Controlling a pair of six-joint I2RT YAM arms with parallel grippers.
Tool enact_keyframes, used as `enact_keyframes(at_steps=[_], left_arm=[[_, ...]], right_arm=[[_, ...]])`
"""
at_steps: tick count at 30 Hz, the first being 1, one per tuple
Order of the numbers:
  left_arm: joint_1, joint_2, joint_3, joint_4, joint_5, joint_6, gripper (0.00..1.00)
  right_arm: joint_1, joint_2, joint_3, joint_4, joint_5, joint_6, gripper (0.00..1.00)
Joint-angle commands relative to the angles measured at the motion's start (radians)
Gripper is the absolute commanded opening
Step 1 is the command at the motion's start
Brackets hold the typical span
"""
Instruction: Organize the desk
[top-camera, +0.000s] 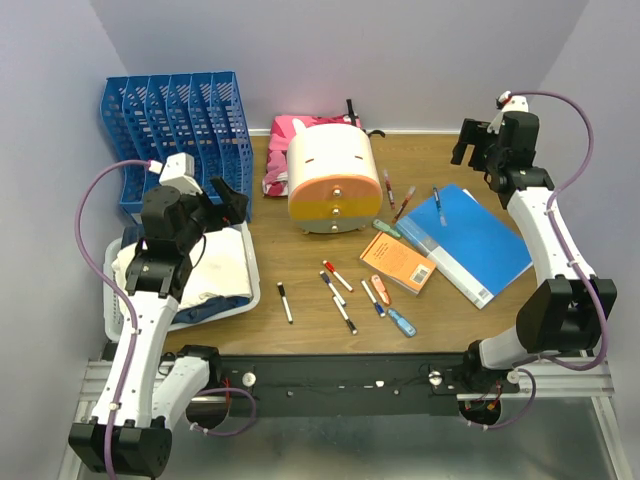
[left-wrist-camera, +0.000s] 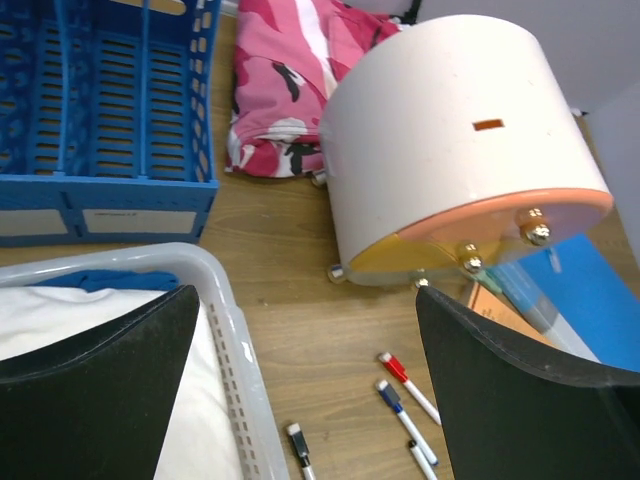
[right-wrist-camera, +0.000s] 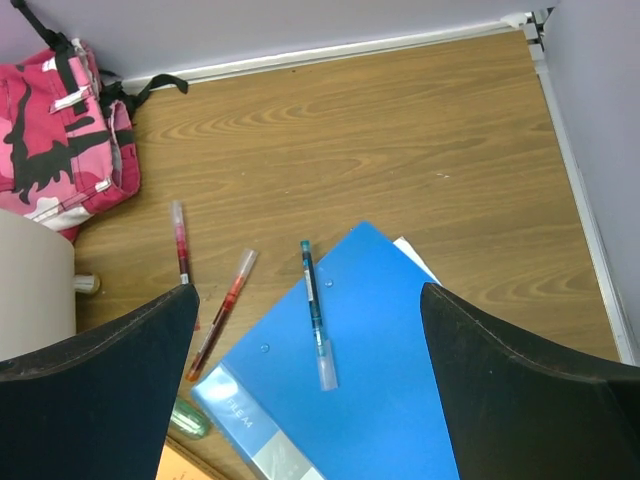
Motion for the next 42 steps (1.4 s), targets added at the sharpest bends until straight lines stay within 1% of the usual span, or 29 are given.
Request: enact_keyframes(at_steps=[1,3,4,5,6,7,8,9,10,12,13,15,17,20,24,25,26,30,38,42], left_arm=[[-0.014,0.018,0.048,-0.048,0.134,-0.009,0.99],[-0.043,0.018,0.045,-0.049,0.121,-0.020,0.99],[-0.059,0.009,0.032,-0.043,0.109,-0.029,0.99],[-0.073,0.004,0.018,-0.016,0.101,-0.053,0.99],[-0.111,0.001,0.006,0.000,0.085,-0.069,0.99],[-0.131,0.002,-0.011,0.012,0.072,-0.083,0.99],[-0.161,0.007,-0.017,0.024,0.056,-0.093,0.99],[-0.189,0.012,-0.019,0.026,0.034,-0.109,0.99],[-0.253,0.028,-0.021,0.029,0.000,-0.115,0.99],[-0.310,0.044,-0.021,0.037,-0.030,-0.139,0.99],[-0.364,0.062,-0.019,0.040,-0.046,-0.150,0.99],[-0.408,0.074,-0.016,0.050,-0.092,-0.170,0.99],[-0.464,0.088,-0.019,0.072,-0.130,-0.224,0.99],[-0.508,0.104,-0.027,0.102,-0.202,-0.309,0.97],[-0.548,0.146,-0.031,0.178,-0.248,-0.405,0.90],[-0.550,0.160,-0.025,0.194,-0.254,-0.429,0.86],[-0.551,0.194,-0.021,0.219,-0.261,-0.476,0.84],[-0.556,0.287,-0.001,0.290,-0.259,-0.582,0.79],[-0.559,0.496,0.133,0.310,-0.277,-0.687,0.70],[-0.562,0.559,0.180,0.310,-0.323,-0.722,0.65]], right_arm=[[-0.002,-0.005,0.003,-0.009,-0.049,-0.032,1.00],[-0.002,-0.005,-0.009,-0.017,-0.122,-0.094,1.00],[0.000,-0.004,-0.014,-0.033,-0.213,-0.140,1.00],[0.001,-0.005,-0.020,-0.038,-0.269,-0.204,1.00],[0.001,-0.004,-0.038,-0.041,-0.328,-0.238,1.00],[0.003,-0.004,-0.041,-0.061,-0.444,-0.275,1.00],[0.004,-0.001,-0.038,-0.079,-0.488,-0.337,1.00],[0.003,0.004,-0.034,-0.099,-0.519,-0.350,1.00],[0.004,0.016,-0.024,-0.139,-0.575,-0.364,1.00],[0.004,0.038,-0.001,-0.194,-0.625,-0.401,1.00],[0.004,0.059,0.011,-0.248,-0.655,-0.413,1.00],[0.004,0.073,0.034,-0.270,-0.647,-0.387,1.00],[0.004,0.081,0.029,-0.278,-0.657,-0.370,1.00],[0.004,0.073,0.002,-0.242,-0.682,-0.327,1.00],[0.004,0.079,-0.004,-0.224,-0.711,-0.298,1.00],[0.004,0.079,-0.007,-0.216,-0.715,-0.293,1.00],[0.004,0.079,-0.009,-0.210,-0.719,-0.284,1.00],[0.003,0.078,-0.020,-0.184,-0.725,-0.255,1.00],[0.004,0.062,-0.049,-0.139,-0.748,-0.201,1.00],[0.004,0.050,-0.060,-0.133,-0.752,-0.192,1.00]])
